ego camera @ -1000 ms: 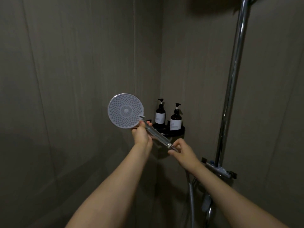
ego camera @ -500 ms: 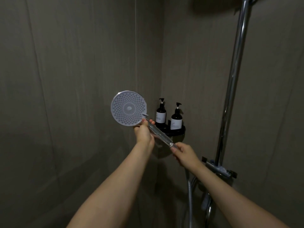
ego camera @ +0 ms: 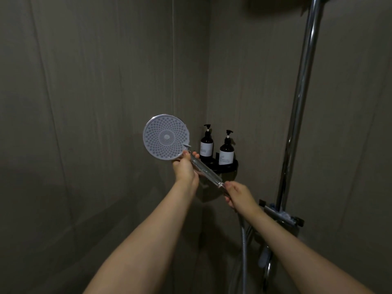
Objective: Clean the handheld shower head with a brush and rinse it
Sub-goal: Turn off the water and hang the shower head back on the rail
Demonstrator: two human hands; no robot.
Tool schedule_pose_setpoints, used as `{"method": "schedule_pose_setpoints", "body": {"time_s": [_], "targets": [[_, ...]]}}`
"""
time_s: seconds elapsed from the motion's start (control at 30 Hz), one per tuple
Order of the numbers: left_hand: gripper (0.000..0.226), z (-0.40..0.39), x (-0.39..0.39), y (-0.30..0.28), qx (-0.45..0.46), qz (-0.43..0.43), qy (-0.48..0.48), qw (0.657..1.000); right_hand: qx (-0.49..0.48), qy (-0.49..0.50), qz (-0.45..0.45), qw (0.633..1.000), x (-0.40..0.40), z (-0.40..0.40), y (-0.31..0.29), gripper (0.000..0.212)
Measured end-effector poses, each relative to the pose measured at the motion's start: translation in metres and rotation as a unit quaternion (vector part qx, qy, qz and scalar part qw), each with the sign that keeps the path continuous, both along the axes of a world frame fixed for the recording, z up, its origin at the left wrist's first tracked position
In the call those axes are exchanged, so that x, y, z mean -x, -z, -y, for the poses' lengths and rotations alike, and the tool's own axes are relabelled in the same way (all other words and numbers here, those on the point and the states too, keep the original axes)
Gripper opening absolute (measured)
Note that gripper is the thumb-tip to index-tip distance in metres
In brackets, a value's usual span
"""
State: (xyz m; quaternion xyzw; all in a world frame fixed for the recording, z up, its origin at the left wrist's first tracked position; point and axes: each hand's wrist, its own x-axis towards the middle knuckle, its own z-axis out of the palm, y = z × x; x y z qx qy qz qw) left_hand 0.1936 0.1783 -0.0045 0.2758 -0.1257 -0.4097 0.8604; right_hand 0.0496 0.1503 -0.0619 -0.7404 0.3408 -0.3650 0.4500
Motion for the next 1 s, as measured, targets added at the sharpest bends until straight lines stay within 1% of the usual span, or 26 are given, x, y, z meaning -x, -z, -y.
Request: {"method": "schedule_pose_setpoints", "body": {"time_s": [0.07, 0.1, 0.13, 0.2, 0.23, 0.3, 0.33, 0.37, 0.4, 0.43, 0.47, 0.5, 0.57, 0.63, 0.67, 0.73, 0.8, 0.83, 0.9, 0.97, 1.0], "targets": [[0.017, 0.0007, 0.0002, -0.0002, -0.003, 0.007, -0.001, 1.0, 0.021, -0.017, -0.008, 1.0, -0.0002, -0.0011, 0.0014, 0.008], [0.017, 0.0014, 0.0, 0.0001, -0.003, 0.009, -0.004, 1.0, 0.036, -0.017, -0.015, 0.999, 0.0001, 0.0021, 0.0043, 0.015], [0.017, 0.0028, -0.0002, 0.0005, -0.004, 0.008, -0.006, 1.0, 0.046, -0.008, -0.019, 0.999, 0.0007, 0.0003, 0.0034, 0.018], [0.016, 0.0038, -0.0007, 0.0005, -0.002, 0.007, -0.012, 1.0, 0.053, 0.011, -0.018, 0.998, 0.0006, 0.0015, 0.0035, 0.006], [0.016, 0.004, -0.0011, 0.0006, -0.001, 0.005, -0.013, 1.0, 0.05, 0.013, -0.009, 0.999, -0.0011, 0.0026, 0.0042, 0.013], [0.013, 0.0042, -0.0006, 0.0008, -0.002, 0.002, -0.012, 1.0, 0.011, 0.018, 0.009, 1.0, -0.0029, 0.0032, 0.0044, 0.028], [0.01, 0.0041, 0.0005, 0.0006, -0.005, 0.003, -0.011, 1.0, -0.002, 0.015, 0.012, 1.0, -0.0025, 0.0009, 0.0026, 0.029], [0.006, 0.0035, 0.0018, 0.0003, -0.008, 0.004, -0.01, 1.0, -0.002, 0.005, 0.012, 1.0, -0.0018, 0.0028, 0.0037, 0.024], [0.005, 0.0028, 0.0028, 0.0003, -0.011, 0.003, -0.009, 1.0, 0.009, -0.002, 0.001, 1.0, -0.0008, 0.0021, 0.0038, 0.013], [0.007, 0.0024, 0.0036, 0.0007, -0.014, 0.002, -0.008, 1.0, 0.024, -0.008, -0.003, 1.0, 0.0007, 0.0026, 0.005, 0.009], [0.007, 0.0028, 0.0036, 0.0014, -0.015, 0.002, -0.007, 1.0, 0.036, -0.006, -0.009, 0.999, 0.0025, 0.0016, 0.0051, 0.015], [0.005, 0.0024, 0.0035, 0.0017, -0.013, 0.002, -0.008, 1.0, 0.042, 0.0, -0.008, 0.999, 0.0037, 0.0031, 0.0066, 0.016], [0.012, 0.0024, 0.0024, 0.0019, -0.007, 0.0, -0.012, 1.0, 0.04, 0.016, 0.0, 0.999, 0.0032, 0.0012, 0.004, 0.01], [0.014, 0.0022, 0.0019, 0.0018, -0.008, -0.003, -0.013, 1.0, 0.02, 0.018, 0.006, 1.0, 0.0021, 0.0012, 0.0022, 0.019], [0.012, 0.0016, 0.0031, 0.0016, -0.008, -0.003, -0.011, 1.0, 0.012, 0.011, 0.001, 1.0, 0.0027, -0.0007, 0.0006, 0.02], [0.004, 0.0009, 0.0049, 0.001, -0.012, 0.001, -0.01, 1.0, 0.024, -0.007, -0.015, 1.0, 0.0047, -0.0023, 0.0005, 0.01], [0.009, 0.0012, 0.0053, 0.0009, -0.018, 0.005, -0.013, 1.0, 0.048, -0.008, -0.025, 0.998, 0.0061, -0.0024, 0.0037, 0.019], [0.01, 0.0015, 0.0051, 0.0007, -0.017, 0.003, -0.015, 1.0, 0.057, 0.001, -0.026, 0.998, 0.0065, -0.0012, 0.0053, 0.018], [0.011, 0.0006, 0.0047, 0.0002, -0.014, -0.002, -0.015, 1.0, 0.046, 0.011, -0.018, 0.999, 0.0051, -0.0015, 0.0043, 0.008], [0.012, -0.0002, 0.0051, 0.0003, -0.01, -0.008, -0.013, 1.0, 0.013, 0.007, -0.008, 1.0, 0.0038, -0.0022, 0.0028, 0.019], [0.013, -0.0004, 0.0055, 0.0005, -0.009, -0.007, -0.012, 1.0, 0.008, 0.002, -0.009, 1.0, 0.004, -0.0037, 0.0016, 0.02]]}}
